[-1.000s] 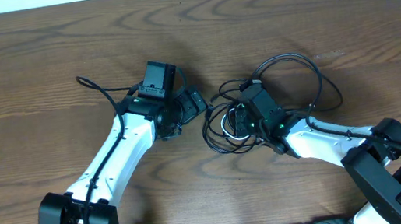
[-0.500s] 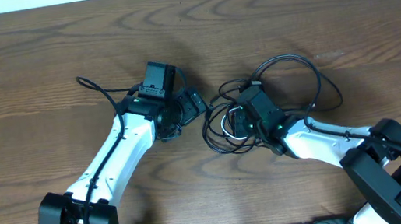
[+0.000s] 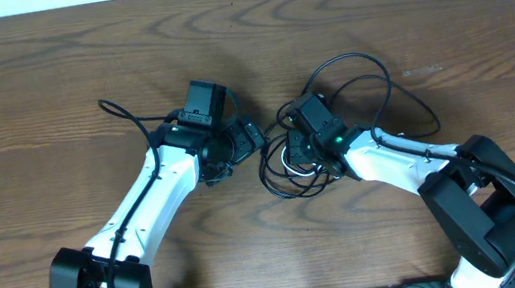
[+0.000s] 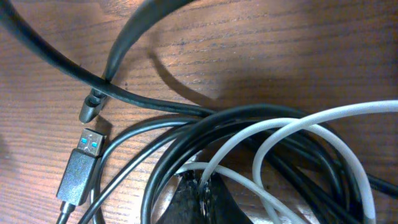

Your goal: Untangle cables

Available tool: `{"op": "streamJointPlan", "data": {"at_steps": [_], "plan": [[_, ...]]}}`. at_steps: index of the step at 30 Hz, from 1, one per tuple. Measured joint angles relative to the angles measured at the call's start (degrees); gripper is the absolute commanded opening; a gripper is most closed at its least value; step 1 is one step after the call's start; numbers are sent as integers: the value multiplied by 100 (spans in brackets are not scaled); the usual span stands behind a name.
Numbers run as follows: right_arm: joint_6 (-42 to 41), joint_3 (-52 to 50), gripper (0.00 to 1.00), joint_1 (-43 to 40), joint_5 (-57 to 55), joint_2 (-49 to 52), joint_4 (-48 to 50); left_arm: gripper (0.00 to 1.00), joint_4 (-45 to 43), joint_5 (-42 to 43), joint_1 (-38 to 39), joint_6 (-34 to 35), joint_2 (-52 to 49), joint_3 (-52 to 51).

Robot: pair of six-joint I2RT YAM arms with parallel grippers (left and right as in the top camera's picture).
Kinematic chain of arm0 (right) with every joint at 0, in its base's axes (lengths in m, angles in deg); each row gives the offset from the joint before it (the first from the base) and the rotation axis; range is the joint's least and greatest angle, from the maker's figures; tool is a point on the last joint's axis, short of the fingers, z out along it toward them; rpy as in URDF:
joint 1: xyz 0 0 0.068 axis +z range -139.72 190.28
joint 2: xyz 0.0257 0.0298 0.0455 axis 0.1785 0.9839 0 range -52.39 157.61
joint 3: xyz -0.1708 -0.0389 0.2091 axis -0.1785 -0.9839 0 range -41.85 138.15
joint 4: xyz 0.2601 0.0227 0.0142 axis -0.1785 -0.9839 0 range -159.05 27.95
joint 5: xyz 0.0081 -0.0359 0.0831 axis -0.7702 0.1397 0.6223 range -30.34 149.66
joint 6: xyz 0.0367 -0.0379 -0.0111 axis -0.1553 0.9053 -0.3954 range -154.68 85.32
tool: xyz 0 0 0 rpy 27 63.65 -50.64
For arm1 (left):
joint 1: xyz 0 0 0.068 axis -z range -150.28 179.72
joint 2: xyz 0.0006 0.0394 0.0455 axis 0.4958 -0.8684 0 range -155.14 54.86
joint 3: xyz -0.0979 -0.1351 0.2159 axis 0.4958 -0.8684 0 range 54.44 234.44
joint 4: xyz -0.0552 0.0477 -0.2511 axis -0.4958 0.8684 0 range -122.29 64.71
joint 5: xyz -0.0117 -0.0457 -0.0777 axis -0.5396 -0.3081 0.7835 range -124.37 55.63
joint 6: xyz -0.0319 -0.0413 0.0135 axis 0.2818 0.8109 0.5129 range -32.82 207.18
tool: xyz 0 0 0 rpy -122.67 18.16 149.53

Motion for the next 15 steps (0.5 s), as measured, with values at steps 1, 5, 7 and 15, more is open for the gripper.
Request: {"op": "streamJointPlan", "data": {"at_steps": [1,5,7,15], "plan": [[28,0,1,-20,87,-11,-15,95,11,0,0,-2,0,0],[223,-22,1,-181,754,-166,-118,95,28,2,0,-2,0,0],[396,-61,1,-361,1294,-437,-166,95,28,4,0,0,0,0],[763,-74,1,-1547,3434,-2490,-269,96,31,4,0,-2,0,0]]}}
